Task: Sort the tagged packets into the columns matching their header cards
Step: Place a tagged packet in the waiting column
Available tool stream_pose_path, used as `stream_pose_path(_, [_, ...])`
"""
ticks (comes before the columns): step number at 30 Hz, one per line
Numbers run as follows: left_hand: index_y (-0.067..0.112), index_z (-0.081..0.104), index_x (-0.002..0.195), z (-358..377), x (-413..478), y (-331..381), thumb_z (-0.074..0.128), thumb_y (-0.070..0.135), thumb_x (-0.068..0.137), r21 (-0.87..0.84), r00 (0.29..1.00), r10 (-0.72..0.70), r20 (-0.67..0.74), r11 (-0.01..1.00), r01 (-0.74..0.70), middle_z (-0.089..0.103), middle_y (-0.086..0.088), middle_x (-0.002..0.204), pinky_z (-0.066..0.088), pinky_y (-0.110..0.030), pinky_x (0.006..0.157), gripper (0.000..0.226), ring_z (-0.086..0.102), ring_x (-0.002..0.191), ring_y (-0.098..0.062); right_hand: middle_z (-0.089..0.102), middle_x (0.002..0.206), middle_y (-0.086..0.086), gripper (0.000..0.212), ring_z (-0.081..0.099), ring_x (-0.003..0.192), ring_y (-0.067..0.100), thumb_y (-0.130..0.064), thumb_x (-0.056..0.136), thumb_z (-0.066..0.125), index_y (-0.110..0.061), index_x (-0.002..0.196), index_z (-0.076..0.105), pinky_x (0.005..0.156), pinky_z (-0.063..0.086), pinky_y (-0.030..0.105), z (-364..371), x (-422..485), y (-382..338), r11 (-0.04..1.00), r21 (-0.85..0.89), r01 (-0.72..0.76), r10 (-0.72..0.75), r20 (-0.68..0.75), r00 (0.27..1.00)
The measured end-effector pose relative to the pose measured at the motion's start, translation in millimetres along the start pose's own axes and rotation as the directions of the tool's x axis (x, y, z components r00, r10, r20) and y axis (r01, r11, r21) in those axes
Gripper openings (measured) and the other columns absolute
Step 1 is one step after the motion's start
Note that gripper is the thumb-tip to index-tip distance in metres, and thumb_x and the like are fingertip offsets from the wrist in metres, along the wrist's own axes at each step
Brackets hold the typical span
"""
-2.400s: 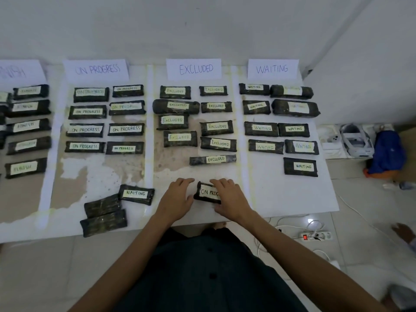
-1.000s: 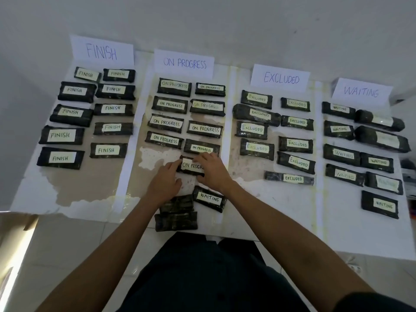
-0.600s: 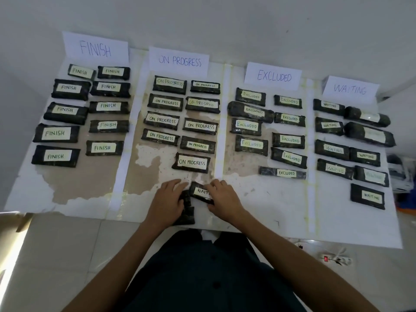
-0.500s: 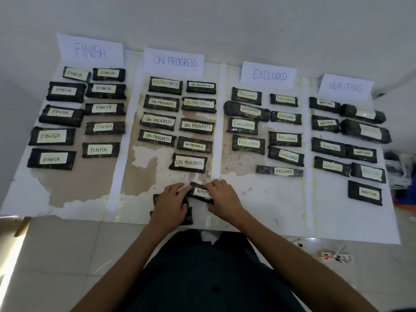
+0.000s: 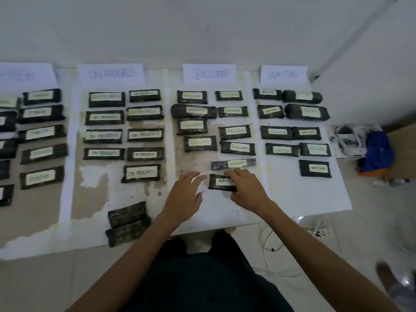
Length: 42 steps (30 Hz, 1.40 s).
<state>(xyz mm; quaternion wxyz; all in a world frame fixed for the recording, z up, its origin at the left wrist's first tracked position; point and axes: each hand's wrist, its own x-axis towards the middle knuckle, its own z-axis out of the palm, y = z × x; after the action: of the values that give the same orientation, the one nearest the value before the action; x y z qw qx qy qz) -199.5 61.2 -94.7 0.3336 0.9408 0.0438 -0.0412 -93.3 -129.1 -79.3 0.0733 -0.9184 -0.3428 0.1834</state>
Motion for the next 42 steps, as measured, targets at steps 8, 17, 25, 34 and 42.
stream_pose_path(8, [0.015,0.046,0.132,56,63,69,0.052,0.009,0.083,-0.041,0.994,0.020,0.107,0.999,-0.016,0.047,-0.008,0.136,0.040,-0.041,0.100,0.050,0.042,0.122,-0.029,0.056,0.113,0.012,0.055,0.053,0.097,0.034,0.003,0.070,0.060,-0.011,0.123,0.052,0.074,0.048,0.042,-22,-19,120,0.987,0.039,-0.159,0.159,0.001,0.987])
stream_pose_path(17, [0.012,0.046,0.132,108,117,112,0.052,0.008,0.084,-0.019,0.990,-0.002,0.138,1.000,0.005,0.049,-0.009,0.133,0.036,-0.037,0.101,0.049,0.041,0.123,-0.028,0.055,0.119,0.013,0.056,0.051,0.107,0.033,0.006,0.073,0.059,-0.009,0.125,0.052,0.078,0.051,0.042,-27,7,199,0.984,0.053,-0.169,0.171,-0.030,0.985])
stream_pose_path(25, [0.011,0.048,0.131,120,132,119,0.054,0.007,0.082,0.015,0.995,-0.013,0.099,1.000,0.011,0.051,-0.010,0.130,0.040,-0.042,0.101,0.049,0.042,0.123,-0.028,0.059,0.110,0.017,0.059,0.056,0.096,0.039,0.005,0.063,0.068,-0.008,0.120,0.058,0.078,0.047,0.042,-13,9,215,0.994,-0.014,-0.105,0.105,-0.045,0.993])
stream_pose_path(34, [0.011,0.052,0.127,68,75,83,0.058,0.009,0.081,0.051,0.998,-0.023,-0.062,0.998,0.026,0.053,-0.011,0.128,0.046,-0.043,0.093,0.047,0.049,0.115,-0.031,0.056,0.115,0.013,0.054,0.054,0.102,0.034,-0.013,0.067,0.072,-0.010,0.119,0.056,0.082,0.047,0.043,-25,2,124,0.991,0.026,0.132,-0.128,-0.122,0.984])
stream_pose_path(42, [0.011,0.058,0.119,0,-18,2,0.062,0.006,0.078,0.068,0.976,-0.169,-0.134,0.981,0.179,0.058,-0.011,0.121,0.050,-0.044,0.085,0.041,0.053,0.109,-0.033,0.056,0.120,0.014,0.049,0.054,0.105,0.035,-0.017,0.074,0.069,-0.013,0.122,0.056,0.085,0.046,0.043,-1,18,-22,0.939,0.079,0.335,-0.334,-0.026,0.942])
